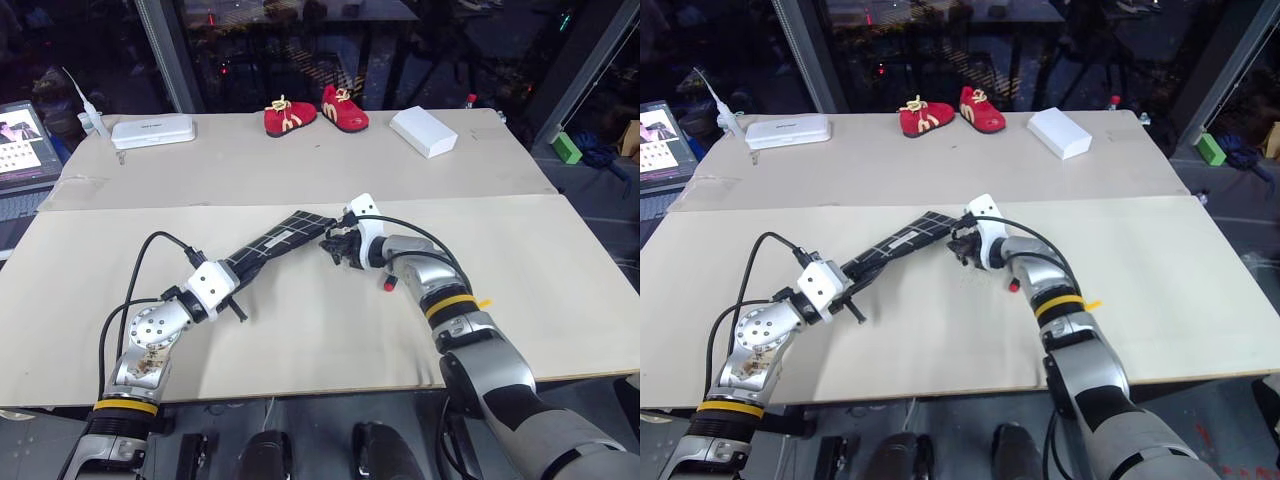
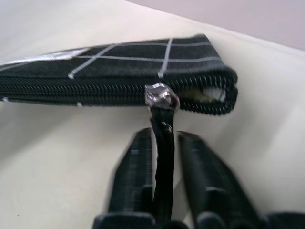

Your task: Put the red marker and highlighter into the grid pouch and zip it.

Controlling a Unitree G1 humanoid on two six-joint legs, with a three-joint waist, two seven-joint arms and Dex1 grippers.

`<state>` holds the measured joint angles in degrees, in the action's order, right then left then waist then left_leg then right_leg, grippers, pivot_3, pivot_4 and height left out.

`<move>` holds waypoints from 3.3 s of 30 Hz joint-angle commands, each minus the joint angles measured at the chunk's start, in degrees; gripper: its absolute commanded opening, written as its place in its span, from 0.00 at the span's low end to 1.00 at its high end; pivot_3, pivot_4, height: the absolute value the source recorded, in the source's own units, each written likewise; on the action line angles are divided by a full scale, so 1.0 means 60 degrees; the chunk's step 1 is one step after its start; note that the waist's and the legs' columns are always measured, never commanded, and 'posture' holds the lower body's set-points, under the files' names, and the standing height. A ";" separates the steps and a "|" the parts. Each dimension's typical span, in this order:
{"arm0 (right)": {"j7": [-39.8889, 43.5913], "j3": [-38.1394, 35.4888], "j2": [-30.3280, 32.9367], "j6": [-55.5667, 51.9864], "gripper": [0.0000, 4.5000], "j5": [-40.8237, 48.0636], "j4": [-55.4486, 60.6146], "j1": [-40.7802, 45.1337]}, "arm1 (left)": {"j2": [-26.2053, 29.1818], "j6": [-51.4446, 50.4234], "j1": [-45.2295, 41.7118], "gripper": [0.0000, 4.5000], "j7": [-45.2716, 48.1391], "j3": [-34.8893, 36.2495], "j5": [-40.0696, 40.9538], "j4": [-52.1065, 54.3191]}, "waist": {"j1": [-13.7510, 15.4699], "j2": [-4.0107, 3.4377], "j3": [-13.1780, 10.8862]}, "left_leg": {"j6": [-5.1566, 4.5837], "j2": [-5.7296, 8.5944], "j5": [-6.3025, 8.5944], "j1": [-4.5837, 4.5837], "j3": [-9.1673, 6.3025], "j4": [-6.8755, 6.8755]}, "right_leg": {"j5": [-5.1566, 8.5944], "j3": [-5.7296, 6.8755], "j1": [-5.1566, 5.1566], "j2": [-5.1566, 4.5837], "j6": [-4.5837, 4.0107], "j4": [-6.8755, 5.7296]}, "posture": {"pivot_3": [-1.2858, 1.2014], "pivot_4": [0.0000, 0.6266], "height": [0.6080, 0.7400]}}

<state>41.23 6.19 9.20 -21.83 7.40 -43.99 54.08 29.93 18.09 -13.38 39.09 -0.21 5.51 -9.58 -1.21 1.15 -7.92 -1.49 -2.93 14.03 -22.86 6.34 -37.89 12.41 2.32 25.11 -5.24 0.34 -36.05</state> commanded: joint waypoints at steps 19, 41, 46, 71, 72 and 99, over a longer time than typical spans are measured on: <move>0.1609 0.1429 0.0029 0.0164 0.00 -0.0780 0.2123 -0.0045 | -0.0375 -0.0372 -0.0311 0.00 -0.0119 0.0026 0.0103 0.0534 | 0.0008 0.0000 0.0000 | 0.0001 0.0003 -0.0001 0.0000 -0.0001 -0.0001 | 0.0000 0.0001 0.0001 0.0000 0.0000 -0.0001 | 0.52 0.24 1.00; 0.1742 0.2228 -0.0680 -0.0210 0.00 -0.0966 0.3127 -0.0234 | -0.0411 -0.0852 -0.0265 0.00 -0.0075 0.0041 0.0205 0.0997 | 0.0044 0.0000 0.0000 | 0.0001 0.0004 0.0000 -0.0002 -0.0006 -0.0010 | 0.0000 0.0004 -0.0002 0.0002 0.0000 -0.0005 | 0.52 0.24 1.00; 0.1245 0.1517 -0.0449 0.0000 0.27 -0.0791 0.2456 0.0124 | -0.0433 -0.0981 -0.0165 0.00 -0.0098 0.0039 0.0221 0.1175 | 0.0036 0.0000 0.0000 | 0.0005 0.0002 -0.0003 -0.0001 -0.0004 -0.0009 | 0.0000 0.0004 -0.0001 0.0004 0.0000 -0.0004 | 0.52 0.24 1.00; 0.1134 -0.2005 0.5362 -0.3190 0.84 0.0946 0.7956 -0.3768 | -0.0327 -0.1082 0.0525 0.00 0.0330 0.0239 0.0699 0.1839 | 0.0103 0.0008 -0.0001 | -0.0006 0.0010 0.0004 0.0004 -0.0014 -0.0008 | 0.0001 -0.0003 -0.0014 0.0004 0.0005 0.0017 | 0.52 0.24 1.00; 0.1030 -0.1988 0.5475 -0.3196 0.84 0.0867 0.8014 -0.4054 | -0.0316 -0.1085 0.0560 0.00 0.0360 0.0220 0.0717 0.1873 | 0.0109 0.0008 -0.0001 | -0.0007 0.0010 0.0004 0.0002 -0.0013 -0.0008 | 0.0001 -0.0003 -0.0014 0.0003 0.0005 0.0021 | 0.52 0.24 1.00; -0.0357 -0.1407 0.5013 -0.2668 0.53 0.0326 0.6099 -0.5755 | -0.0256 -0.0875 0.0307 0.00 0.0831 0.0187 0.0778 0.1498 | 0.0093 0.0034 0.0011 | -0.0019 0.0014 0.0013 0.0124 -0.0021 -0.0009 | 0.0009 -0.0013 -0.0158 0.0001 0.0020 0.0049 | 0.52 0.24 1.00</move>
<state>40.61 -1.79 38.95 -38.05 10.74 -5.12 20.19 28.06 11.60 -10.75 43.98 0.11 9.16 -0.97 -0.65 1.36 -7.85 -1.60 -2.84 14.11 -22.09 6.21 -37.94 12.46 2.25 24.14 -5.23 0.46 -35.75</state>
